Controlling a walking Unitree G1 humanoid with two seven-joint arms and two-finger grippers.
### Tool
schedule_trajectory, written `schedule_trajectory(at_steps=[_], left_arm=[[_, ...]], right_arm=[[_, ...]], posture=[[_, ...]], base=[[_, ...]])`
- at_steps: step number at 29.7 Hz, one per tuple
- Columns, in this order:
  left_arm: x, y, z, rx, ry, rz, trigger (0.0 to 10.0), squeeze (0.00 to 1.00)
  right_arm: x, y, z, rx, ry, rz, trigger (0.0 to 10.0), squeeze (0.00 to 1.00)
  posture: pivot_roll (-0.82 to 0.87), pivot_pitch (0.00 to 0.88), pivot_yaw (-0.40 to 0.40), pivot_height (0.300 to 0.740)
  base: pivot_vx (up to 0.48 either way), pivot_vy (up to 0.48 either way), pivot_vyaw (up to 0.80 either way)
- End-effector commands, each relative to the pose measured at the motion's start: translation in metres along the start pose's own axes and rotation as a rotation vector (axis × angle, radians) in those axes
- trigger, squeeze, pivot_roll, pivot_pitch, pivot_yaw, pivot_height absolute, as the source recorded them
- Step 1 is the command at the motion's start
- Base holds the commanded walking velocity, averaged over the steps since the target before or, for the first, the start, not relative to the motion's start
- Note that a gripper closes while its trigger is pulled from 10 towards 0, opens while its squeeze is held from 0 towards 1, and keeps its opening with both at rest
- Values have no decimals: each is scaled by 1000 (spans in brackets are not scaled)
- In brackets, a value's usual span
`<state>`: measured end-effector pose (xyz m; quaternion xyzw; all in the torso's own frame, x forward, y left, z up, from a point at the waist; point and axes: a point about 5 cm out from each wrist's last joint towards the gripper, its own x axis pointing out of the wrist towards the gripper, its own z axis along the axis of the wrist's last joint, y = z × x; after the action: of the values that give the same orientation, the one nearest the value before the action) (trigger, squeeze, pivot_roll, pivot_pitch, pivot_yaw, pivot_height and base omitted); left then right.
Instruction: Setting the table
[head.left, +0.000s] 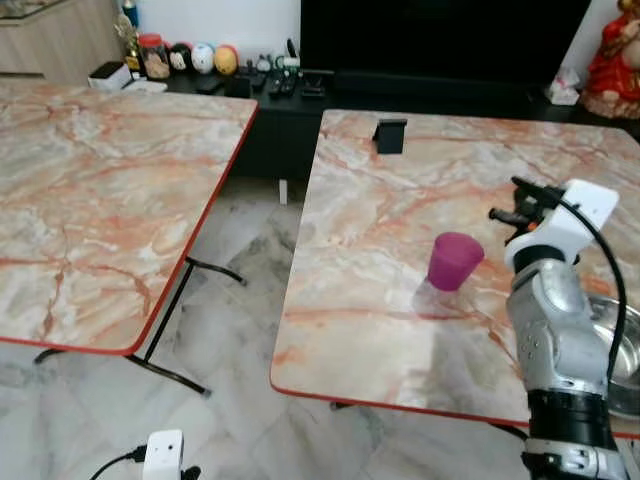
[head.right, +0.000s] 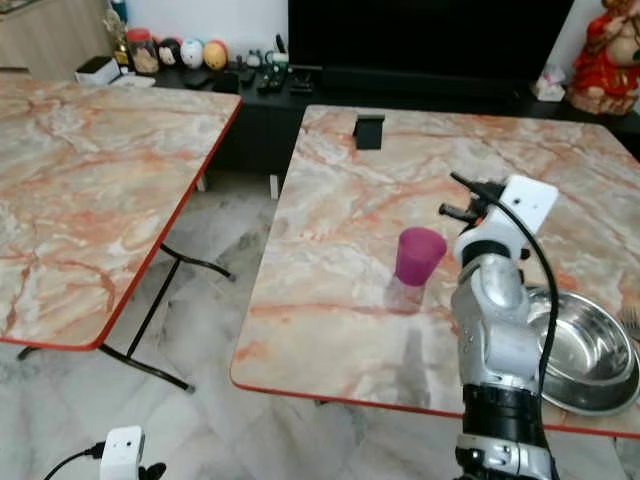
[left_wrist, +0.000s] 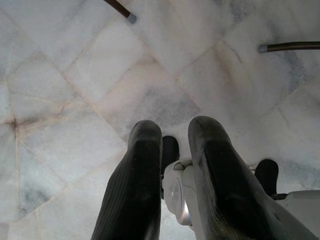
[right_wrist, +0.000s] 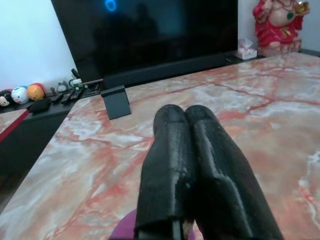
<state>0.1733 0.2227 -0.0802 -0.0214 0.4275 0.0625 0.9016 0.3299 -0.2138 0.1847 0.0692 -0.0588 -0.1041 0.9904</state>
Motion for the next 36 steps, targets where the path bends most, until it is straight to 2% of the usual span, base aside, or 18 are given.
schedule_trajectory(at_steps=[1,3,7,13,36], left_arm=[[-1,0,-2,-9,2,-1,10000,0],[-1,0,-2,-15,1,3,10000,0],[-1,0,-3,-15,2,4,10000,0],[-1,1,-3,-7,3,5,10000,0],[-1,5,-1,8,2,37,10000,0]], right_arm=[[-6,8,2,-54,-53,59,10000,0],[-11,12,-7,-82,-48,94,10000,0],[-13,14,-8,-92,-58,111,10000,0],[-14,22,1,-74,-142,146,10000,0],[-9,31,-6,-43,-142,228,10000,0]], posture=[[6,0,-28,740],[6,0,-28,740],[11,0,-32,740],[10,0,-29,740],[35,0,-39,740]], base=[[0,0,0],[0,0,0],[0,0,0],[0,0,794],[0,0,800]])
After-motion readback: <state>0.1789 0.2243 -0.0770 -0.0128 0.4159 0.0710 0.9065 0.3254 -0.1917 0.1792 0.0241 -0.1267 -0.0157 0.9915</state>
